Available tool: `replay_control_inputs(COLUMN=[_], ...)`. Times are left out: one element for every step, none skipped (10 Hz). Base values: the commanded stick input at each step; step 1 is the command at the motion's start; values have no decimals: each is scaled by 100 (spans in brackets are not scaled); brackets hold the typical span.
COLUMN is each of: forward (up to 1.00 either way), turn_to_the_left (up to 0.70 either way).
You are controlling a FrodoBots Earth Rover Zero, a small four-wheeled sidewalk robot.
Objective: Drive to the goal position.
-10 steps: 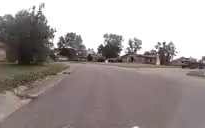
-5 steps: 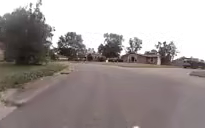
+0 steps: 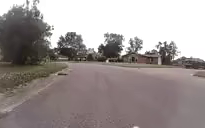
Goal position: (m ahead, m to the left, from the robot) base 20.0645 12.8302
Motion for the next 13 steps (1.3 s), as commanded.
replay_control_inputs(forward=[70, 70, 70, 70, 70, 70, 70, 70, 70, 70, 70, 70, 70], turn_to_the_left=[0, 0, 0, 0, 0, 0, 0, 0, 11, 29, 35, 31, 9])
